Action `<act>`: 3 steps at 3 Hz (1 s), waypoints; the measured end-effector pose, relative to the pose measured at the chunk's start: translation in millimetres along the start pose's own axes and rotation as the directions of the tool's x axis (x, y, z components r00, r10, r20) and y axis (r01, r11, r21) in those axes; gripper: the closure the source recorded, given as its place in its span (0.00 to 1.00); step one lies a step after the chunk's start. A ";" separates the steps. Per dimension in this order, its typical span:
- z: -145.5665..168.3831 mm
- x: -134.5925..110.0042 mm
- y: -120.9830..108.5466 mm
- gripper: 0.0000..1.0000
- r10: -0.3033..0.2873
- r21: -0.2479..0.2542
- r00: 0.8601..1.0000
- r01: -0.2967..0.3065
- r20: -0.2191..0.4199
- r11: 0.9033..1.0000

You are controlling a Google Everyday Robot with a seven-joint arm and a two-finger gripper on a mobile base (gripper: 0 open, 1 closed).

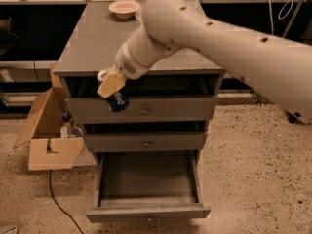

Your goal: Place pepsi can into bottom drawer

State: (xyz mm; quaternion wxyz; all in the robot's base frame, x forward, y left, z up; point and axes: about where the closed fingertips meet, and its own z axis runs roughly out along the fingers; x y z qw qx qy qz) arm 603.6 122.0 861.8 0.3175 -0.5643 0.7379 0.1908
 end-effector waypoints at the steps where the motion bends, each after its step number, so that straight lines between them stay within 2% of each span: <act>1: 77.2 56.5 54.4 1.00 0.046 -0.087 0.997 -0.052 -0.065 0.995; 2: 76.8 55.6 54.0 1.00 0.046 -0.086 0.997 -0.051 -0.063 0.995; 3: 93.1 71.5 53.3 1.00 0.038 -0.081 0.996 -0.045 -0.076 0.996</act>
Offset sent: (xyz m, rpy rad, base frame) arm -0.0283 0.0212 -0.0703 -0.0171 0.0815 0.0132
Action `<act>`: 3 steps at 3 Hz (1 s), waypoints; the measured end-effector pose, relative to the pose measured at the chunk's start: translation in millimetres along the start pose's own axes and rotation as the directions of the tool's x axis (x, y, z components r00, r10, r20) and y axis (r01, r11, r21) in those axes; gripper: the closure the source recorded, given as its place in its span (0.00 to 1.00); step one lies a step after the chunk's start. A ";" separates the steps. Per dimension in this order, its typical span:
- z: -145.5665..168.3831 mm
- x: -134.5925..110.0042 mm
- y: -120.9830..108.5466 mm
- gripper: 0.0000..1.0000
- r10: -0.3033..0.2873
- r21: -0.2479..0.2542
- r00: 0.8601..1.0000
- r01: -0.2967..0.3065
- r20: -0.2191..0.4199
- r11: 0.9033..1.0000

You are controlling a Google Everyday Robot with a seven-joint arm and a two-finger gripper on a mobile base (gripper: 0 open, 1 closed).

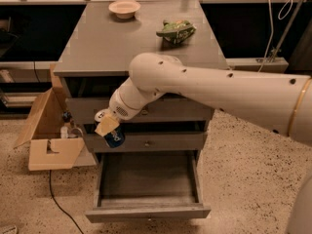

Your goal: Place pepsi can into bottom drawer

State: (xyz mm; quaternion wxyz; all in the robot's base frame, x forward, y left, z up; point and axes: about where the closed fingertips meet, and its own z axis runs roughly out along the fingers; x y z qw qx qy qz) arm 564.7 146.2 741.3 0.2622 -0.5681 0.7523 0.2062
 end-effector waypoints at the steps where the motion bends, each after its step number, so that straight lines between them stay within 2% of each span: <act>1: 52.9 62.7 -4.5 1.00 -0.047 0.014 0.999 0.047 -0.019 0.999; 2: 89.5 105.0 -10.6 1.00 -0.075 0.060 0.997 0.075 -0.011 0.995; 3: 131.2 145.5 -14.2 1.00 -0.075 0.098 0.997 0.073 0.009 0.993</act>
Offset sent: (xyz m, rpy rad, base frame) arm 0.0095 -0.0410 -0.1994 -0.0304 -0.1692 0.0000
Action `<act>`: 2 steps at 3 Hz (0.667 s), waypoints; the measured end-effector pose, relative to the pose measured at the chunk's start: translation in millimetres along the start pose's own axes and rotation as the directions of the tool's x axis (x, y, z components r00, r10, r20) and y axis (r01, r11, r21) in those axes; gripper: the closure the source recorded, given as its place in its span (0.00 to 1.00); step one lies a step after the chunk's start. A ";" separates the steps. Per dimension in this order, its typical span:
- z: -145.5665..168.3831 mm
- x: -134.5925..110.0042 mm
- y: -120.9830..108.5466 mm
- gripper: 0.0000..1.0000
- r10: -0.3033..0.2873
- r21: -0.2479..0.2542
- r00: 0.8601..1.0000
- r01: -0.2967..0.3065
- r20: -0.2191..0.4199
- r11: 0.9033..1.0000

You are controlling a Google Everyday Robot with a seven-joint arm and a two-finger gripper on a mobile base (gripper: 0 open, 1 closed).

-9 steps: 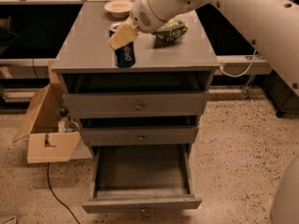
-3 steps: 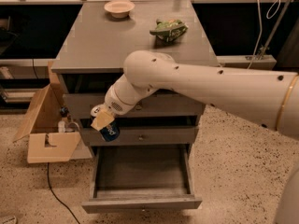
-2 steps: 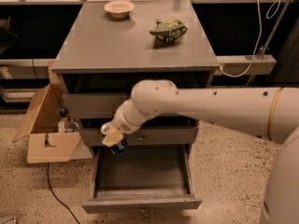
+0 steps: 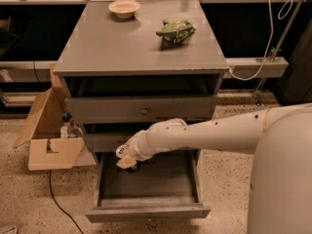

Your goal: Place pepsi can into bottom drawer

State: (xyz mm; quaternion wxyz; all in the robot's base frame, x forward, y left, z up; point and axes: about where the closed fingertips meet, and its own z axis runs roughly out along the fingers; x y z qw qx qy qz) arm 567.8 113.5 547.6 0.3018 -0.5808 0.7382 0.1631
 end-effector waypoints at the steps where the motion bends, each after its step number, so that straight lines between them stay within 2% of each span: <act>1: 5.9 -5.8 -9.2 1.00 0.000 0.044 0.999 -0.002 0.046 0.999; 2: 8.1 -3.9 -9.3 1.00 -0.003 0.046 0.999 0.001 0.044 0.999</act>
Offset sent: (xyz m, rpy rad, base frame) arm 0.0109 0.0051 -0.0004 0.0369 -0.0442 -0.0228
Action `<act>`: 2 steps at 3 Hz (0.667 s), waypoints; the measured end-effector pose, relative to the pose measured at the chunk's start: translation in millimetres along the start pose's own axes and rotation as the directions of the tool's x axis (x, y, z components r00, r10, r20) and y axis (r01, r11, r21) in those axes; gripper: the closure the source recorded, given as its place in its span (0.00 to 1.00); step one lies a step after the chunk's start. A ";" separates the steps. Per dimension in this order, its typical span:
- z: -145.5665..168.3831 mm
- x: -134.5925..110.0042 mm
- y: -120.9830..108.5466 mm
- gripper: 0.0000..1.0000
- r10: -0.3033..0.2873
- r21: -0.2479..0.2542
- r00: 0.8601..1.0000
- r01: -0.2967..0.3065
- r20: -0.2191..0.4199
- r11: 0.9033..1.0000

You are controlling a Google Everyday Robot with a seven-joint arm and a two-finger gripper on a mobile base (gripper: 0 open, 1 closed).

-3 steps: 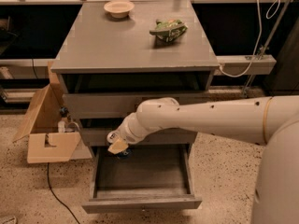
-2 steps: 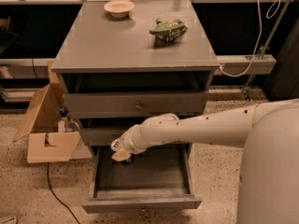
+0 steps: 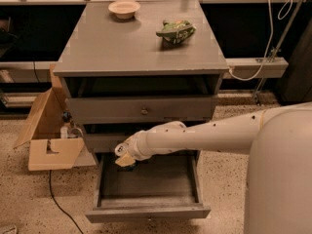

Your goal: Place pepsi can into bottom drawer

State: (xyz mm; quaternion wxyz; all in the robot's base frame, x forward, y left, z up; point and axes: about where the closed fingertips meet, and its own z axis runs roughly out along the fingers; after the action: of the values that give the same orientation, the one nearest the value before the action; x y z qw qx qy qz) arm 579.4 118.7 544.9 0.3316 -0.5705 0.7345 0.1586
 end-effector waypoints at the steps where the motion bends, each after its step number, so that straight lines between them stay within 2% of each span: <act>1: 8.6 8.2 -0.3 1.00 -0.010 0.010 1.000 0.010 -0.006 1.000; 2: 37.9 39.4 -4.1 1.00 -0.046 0.030 0.999 0.046 0.006 0.998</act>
Offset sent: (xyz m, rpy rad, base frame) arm 0.0185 -0.0141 -0.1411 -0.0020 -0.0839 0.0305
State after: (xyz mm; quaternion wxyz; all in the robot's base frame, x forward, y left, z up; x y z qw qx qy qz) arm 589.7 111.8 491.5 0.3460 -0.5819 0.7223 0.1416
